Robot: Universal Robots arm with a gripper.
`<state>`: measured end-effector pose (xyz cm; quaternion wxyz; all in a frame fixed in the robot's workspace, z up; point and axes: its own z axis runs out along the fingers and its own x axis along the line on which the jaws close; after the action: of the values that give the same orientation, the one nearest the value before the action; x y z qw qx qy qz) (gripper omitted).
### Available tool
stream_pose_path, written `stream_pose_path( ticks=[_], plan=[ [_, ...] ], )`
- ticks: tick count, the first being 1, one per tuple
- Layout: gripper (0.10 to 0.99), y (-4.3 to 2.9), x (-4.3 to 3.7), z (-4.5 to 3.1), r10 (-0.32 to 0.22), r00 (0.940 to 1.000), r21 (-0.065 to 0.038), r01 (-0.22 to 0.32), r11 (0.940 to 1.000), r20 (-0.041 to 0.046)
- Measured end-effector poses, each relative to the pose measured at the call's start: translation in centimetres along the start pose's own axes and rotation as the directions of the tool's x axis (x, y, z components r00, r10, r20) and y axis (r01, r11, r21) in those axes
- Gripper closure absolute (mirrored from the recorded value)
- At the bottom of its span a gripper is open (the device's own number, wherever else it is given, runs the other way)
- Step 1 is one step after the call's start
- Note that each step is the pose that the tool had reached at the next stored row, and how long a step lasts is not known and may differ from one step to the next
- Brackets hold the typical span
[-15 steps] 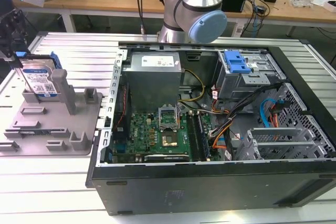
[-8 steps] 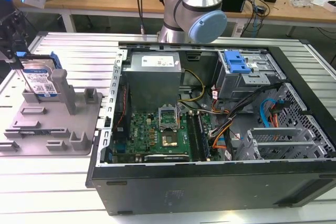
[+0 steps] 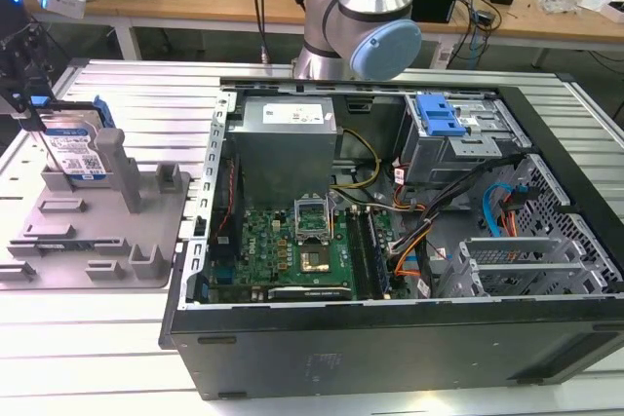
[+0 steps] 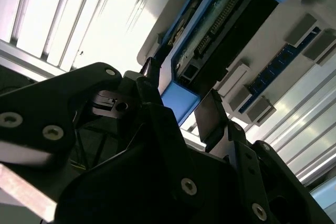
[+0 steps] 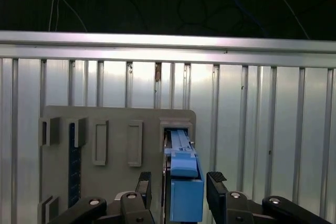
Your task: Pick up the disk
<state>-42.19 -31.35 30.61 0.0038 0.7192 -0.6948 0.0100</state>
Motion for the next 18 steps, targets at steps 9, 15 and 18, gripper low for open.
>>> stream_pose_path(
  ticks=[9,15,18],
  plan=[
    [0.694,0.01,-0.01,0.41,0.000,1.0000,0.000,0.000,1.0000,0.0000],
    [0.694,0.01,-0.01,0.53,0.000,1.0000,0.000,0.000,1.0000,0.0000],
    [0.694,0.01,-0.01,0.56,0.000,1.0000,0.000,0.000,1.0000,0.0001]
  ],
)
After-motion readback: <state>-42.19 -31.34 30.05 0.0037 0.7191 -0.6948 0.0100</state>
